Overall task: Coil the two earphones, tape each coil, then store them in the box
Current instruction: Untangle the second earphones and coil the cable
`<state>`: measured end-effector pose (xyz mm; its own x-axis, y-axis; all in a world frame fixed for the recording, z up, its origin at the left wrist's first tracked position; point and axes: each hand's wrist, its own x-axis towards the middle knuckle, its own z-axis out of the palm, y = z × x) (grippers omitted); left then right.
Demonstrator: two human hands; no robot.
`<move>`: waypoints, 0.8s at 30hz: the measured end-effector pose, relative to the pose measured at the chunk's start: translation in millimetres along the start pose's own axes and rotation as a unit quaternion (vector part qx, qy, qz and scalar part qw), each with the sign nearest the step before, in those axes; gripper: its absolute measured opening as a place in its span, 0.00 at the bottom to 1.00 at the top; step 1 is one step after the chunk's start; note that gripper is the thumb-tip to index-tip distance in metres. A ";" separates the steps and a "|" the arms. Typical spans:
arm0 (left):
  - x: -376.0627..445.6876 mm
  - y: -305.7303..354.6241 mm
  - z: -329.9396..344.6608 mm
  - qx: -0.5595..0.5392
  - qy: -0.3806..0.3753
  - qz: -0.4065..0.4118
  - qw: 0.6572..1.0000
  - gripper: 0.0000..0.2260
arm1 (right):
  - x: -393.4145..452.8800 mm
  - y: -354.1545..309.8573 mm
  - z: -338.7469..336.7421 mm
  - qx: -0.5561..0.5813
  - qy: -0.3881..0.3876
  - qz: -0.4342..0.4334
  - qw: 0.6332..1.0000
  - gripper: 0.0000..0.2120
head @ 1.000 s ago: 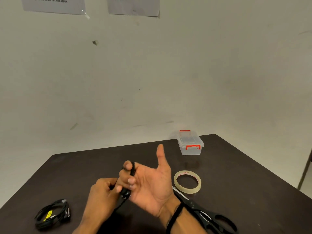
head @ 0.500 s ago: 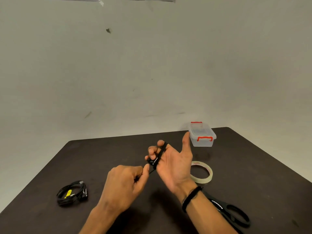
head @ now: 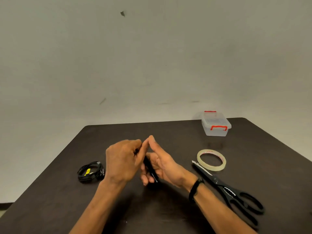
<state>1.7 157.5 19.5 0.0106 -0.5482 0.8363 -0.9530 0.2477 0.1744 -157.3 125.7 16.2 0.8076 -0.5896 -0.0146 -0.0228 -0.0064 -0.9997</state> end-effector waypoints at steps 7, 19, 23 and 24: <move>2.6 -7.3 9.1 -0.229 -0.083 -0.158 0.957 0.31 | -2.1 -10.9 -2.7 0.075 -0.043 0.034 0.996 0.37; 6.7 -18.7 -1.3 -0.655 -0.227 -0.309 0.651 0.21 | -3.3 -12.5 -24.6 0.340 -0.028 0.001 0.940 0.22; 7.2 -24.1 -2.8 -0.517 -0.197 -0.279 0.784 0.13 | -2.0 -8.2 -26.6 0.350 -0.054 0.021 0.935 0.21; 6.9 -24.5 -1.1 -0.461 -0.188 -0.245 0.832 0.09 | -1.6 -6.1 -26.0 0.349 -0.057 0.026 0.935 0.21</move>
<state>25.5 148.5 21.6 0.0695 -0.9317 0.3564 -0.2228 0.3338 0.9159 -173.8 105.7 22.9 0.8746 -0.4842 -0.0255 0.2946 0.5725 -0.7652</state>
